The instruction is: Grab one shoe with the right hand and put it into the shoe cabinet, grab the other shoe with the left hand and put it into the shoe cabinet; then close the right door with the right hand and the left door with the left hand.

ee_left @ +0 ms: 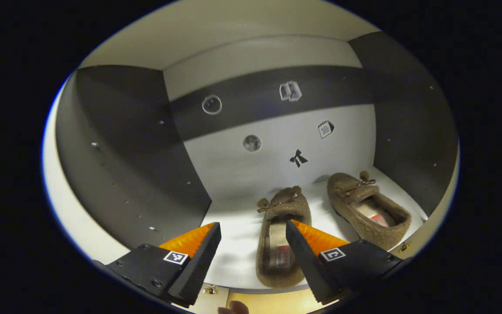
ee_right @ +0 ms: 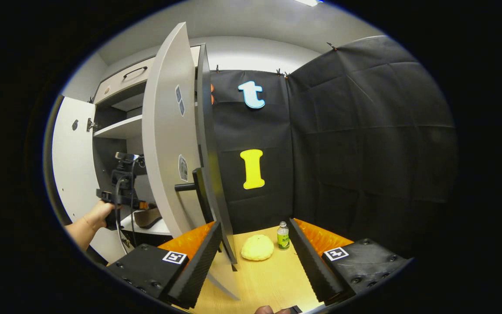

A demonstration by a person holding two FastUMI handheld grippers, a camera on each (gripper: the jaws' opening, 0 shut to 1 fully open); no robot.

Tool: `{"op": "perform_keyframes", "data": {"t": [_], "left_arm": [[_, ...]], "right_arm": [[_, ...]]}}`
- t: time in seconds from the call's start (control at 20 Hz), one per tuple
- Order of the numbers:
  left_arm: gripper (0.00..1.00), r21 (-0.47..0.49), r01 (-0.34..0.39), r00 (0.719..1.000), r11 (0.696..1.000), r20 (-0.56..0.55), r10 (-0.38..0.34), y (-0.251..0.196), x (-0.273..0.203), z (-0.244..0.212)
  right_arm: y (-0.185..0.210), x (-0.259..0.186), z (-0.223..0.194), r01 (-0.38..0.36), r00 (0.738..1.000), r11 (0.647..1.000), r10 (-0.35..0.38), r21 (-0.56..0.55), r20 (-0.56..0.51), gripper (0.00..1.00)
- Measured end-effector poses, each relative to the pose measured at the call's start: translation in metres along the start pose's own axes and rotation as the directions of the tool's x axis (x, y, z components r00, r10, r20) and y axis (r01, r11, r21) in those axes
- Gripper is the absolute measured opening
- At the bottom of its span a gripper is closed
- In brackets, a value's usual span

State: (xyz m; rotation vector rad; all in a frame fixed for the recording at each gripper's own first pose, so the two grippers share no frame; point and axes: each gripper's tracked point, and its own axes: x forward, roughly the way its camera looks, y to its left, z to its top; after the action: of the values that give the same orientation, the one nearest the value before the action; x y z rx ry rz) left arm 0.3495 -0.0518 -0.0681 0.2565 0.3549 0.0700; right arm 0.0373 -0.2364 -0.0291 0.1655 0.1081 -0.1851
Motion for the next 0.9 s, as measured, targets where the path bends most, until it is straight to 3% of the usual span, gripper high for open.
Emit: {"op": "perform_keyframes", "data": {"t": [0.3,0.5,0.9], "left_arm": [[0.94,-0.126,0.033,0.988,0.991,0.155,-0.013,0.013,-0.099,0.024],[0.94,-0.193,0.032,0.978,0.981,0.210,0.009,0.032,-0.173,0.015],[0.94,-0.252,0.036,0.987,0.967,0.163,0.006,0.061,-0.251,-0.038]], "right_arm": [[0.005,0.018,0.006,-0.037,0.999,0.999,0.037,0.001,0.008,0.98],[0.010,0.022,0.007,-0.047,0.999,0.999,0.048,-0.025,0.016,0.98],[0.038,0.012,0.004,-0.058,0.998,0.996,0.060,-0.062,0.031,0.98]]}}
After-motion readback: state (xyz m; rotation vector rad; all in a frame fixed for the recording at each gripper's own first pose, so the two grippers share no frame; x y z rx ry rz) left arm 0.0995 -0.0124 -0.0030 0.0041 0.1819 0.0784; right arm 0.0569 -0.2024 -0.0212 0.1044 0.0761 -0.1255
